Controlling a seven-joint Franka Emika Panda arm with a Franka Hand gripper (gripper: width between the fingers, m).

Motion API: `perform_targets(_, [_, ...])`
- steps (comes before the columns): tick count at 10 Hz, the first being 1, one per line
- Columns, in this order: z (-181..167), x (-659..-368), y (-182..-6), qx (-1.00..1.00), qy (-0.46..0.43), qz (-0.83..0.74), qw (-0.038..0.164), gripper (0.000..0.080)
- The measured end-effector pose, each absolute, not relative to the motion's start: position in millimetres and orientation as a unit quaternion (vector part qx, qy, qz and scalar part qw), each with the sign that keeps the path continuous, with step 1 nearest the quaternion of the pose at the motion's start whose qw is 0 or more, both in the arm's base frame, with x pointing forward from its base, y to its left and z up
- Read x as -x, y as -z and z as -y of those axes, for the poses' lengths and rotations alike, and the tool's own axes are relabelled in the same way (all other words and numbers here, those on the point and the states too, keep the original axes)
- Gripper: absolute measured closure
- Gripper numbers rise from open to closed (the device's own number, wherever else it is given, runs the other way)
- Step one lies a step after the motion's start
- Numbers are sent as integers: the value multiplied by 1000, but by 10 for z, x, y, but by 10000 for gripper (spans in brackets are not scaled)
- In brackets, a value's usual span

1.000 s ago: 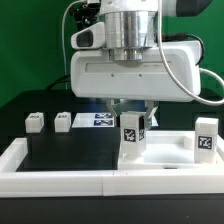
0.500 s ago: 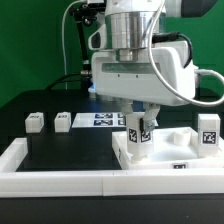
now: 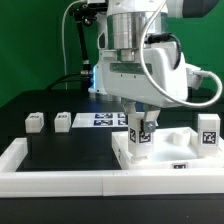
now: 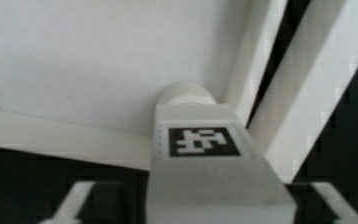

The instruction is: Assemble square table

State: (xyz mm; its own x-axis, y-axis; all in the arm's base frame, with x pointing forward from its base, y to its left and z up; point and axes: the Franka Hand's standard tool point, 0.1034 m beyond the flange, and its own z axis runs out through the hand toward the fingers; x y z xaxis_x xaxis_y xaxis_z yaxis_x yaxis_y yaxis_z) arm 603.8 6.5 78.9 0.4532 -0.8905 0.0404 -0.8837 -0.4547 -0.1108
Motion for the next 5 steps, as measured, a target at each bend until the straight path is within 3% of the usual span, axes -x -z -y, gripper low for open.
perform_targets(1, [-89, -6038, -788, 859, 46, -509, 37, 327])
perform_targets(2, [-104, -6039, -789, 882, 48, -468, 34, 185])
perform_targets(5, [-120, -6044, -792, 946, 53, -320, 27, 151])
